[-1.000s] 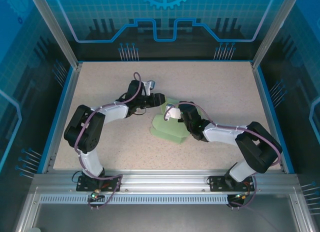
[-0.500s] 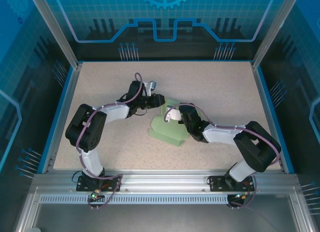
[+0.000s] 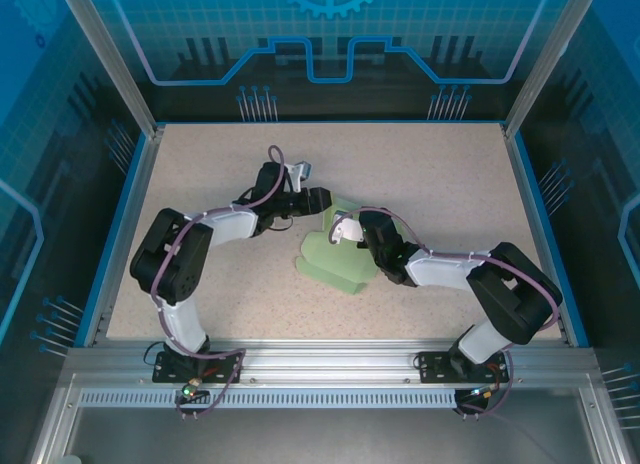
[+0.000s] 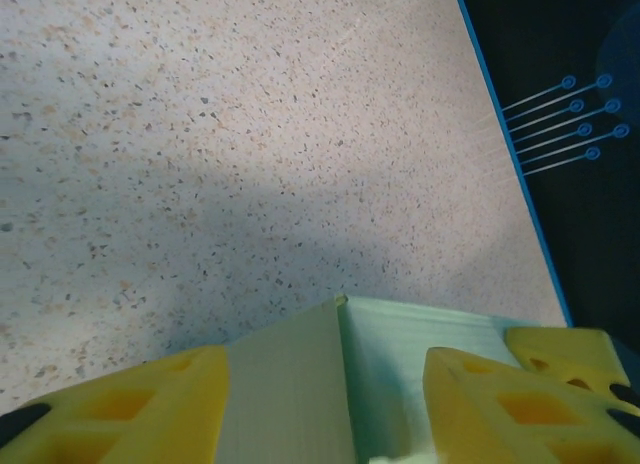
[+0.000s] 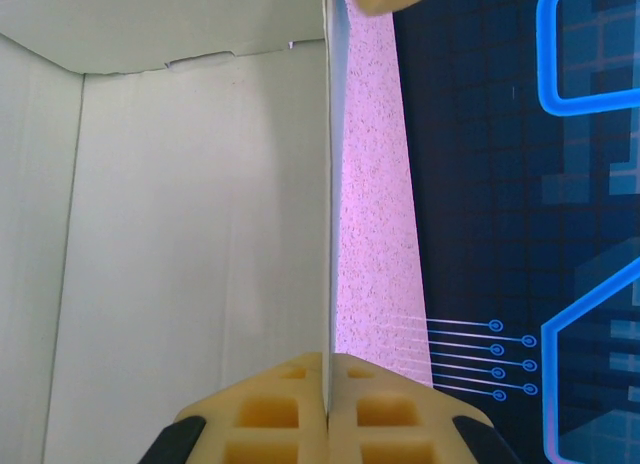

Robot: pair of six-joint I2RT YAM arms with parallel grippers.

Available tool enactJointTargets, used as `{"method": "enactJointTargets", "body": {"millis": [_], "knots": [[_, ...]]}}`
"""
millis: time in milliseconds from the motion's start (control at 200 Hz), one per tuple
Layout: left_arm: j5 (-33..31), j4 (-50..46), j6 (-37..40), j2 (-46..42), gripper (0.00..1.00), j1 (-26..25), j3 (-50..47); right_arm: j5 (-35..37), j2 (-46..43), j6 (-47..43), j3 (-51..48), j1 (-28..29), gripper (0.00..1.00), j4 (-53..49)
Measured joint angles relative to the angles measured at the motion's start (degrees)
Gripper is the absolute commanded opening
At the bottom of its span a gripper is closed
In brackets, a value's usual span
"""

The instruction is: Fold the paper box

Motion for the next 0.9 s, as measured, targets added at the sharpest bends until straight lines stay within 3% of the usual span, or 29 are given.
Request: {"method": "enactJointTargets", "body": {"millis": [200, 380, 665, 900], "knots": [[-2.2, 7.2, 2.6, -6.8, 0.64, 0.4, -8.4, 0.0, 0.0, 0.5, 0.0, 0.0, 0.0, -0.2], [-3.1, 13.8, 7.9, -6.3, 0.64, 0.1, -14.5, 0.0, -0.1, 0.8, 0.1, 0.0, 0.0, -0.7], [-6.8, 18.7, 17.3, 0.6, 0.64, -3.7, -14.7, 0.0, -0.2, 1.3, 0.3, 0.0, 0.0, -1.4], [-9.6, 19.1, 20.5, 4.1, 0.55, -4.7, -11.9, -0.2, -0.3, 1.5, 0.5, 0.0, 0.0, -1.8]]}}
